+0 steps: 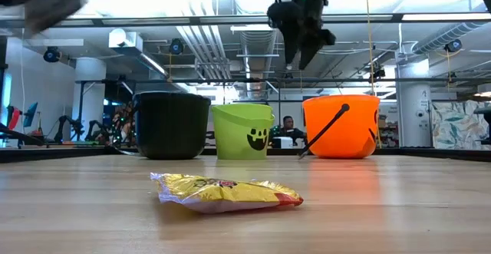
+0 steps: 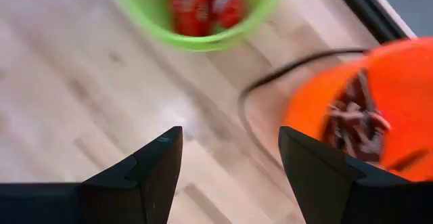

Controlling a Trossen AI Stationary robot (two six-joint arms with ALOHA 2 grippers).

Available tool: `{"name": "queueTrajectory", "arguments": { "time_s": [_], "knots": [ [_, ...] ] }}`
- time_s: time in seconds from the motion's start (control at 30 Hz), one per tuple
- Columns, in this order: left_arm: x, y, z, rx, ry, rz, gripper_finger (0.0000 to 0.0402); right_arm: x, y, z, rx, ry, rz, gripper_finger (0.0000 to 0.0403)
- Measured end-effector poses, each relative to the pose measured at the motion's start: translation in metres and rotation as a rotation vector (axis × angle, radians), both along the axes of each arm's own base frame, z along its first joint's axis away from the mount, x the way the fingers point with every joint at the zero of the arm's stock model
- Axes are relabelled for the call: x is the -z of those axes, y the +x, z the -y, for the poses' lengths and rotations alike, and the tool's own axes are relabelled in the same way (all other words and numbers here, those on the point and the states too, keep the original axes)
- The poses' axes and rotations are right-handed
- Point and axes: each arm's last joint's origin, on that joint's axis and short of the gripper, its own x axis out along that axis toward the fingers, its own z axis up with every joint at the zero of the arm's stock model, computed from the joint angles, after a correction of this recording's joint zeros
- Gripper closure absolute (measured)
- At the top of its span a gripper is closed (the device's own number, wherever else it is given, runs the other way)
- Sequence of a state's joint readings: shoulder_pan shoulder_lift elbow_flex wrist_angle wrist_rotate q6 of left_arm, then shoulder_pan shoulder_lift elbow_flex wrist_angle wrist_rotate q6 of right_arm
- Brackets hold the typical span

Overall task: Sort candy by brand, put in halloween buckets
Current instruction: Put the brown chocolate bar into the orange bucket

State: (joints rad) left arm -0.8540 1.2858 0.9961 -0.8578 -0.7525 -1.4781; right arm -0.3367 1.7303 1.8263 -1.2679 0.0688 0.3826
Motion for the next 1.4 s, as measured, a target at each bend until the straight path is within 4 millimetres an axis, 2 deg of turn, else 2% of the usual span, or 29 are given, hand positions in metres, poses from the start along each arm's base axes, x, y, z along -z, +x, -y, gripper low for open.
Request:
{"name": "queueTrajectory", "arguments": {
  "time_s": [0.1,0.17,0.27,0.4,0.5,0.6,0.73,0.9,1.2,1.4],
  "knots": [
    [-0.038,-0.006,-0.016,-0.056,0.201,0.241,0.0327,-0.008,0.012,-0.027,-0.093,-0.012,0.100,0.0165],
    [-0.060,-0.012,-0.028,-0.103,0.289,0.333,0.0327,-0.015,0.025,-0.050,-0.191,-0.009,0.214,0.0165],
    [-0.085,-0.020,-0.044,-0.113,0.349,0.379,0.0327,-0.028,0.045,-0.093,-0.385,-0.065,0.403,0.0165],
    [-0.112,-0.023,-0.051,-0.073,0.392,0.428,0.0327,-0.051,0.064,-0.152,-0.634,-0.188,0.703,0.0165],
    [-0.131,-0.021,-0.050,0.002,0.428,0.478,0.0327,-0.067,0.070,-0.179,-0.695,-0.230,0.900,0.0165],
    [-0.144,-0.018,-0.045,0.108,0.458,0.533,0.0327,-0.075,0.073,-0.185,-0.676,-0.227,1.000,0.0165],
    [-0.157,-0.015,-0.045,0.119,0.513,0.594,0.0327,-0.080,0.074,-0.184,-0.643,-0.218,1.062,0.0165],
    [-0.159,-0.004,-0.048,0.134,0.536,0.608,0.0327,-0.083,0.075,-0.186,-0.635,-0.202,1.096,0.0165],
    [-0.152,0.032,-0.050,0.163,0.568,0.627,0.0327,-0.085,0.075,-0.185,-0.626,-0.220,1.117,0.0165],
    [-0.155,0.035,-0.050,0.159,0.579,0.645,0.0327,-0.084,0.075,-0.185,-0.638,-0.228,1.102,0.0174]
  ]
}}
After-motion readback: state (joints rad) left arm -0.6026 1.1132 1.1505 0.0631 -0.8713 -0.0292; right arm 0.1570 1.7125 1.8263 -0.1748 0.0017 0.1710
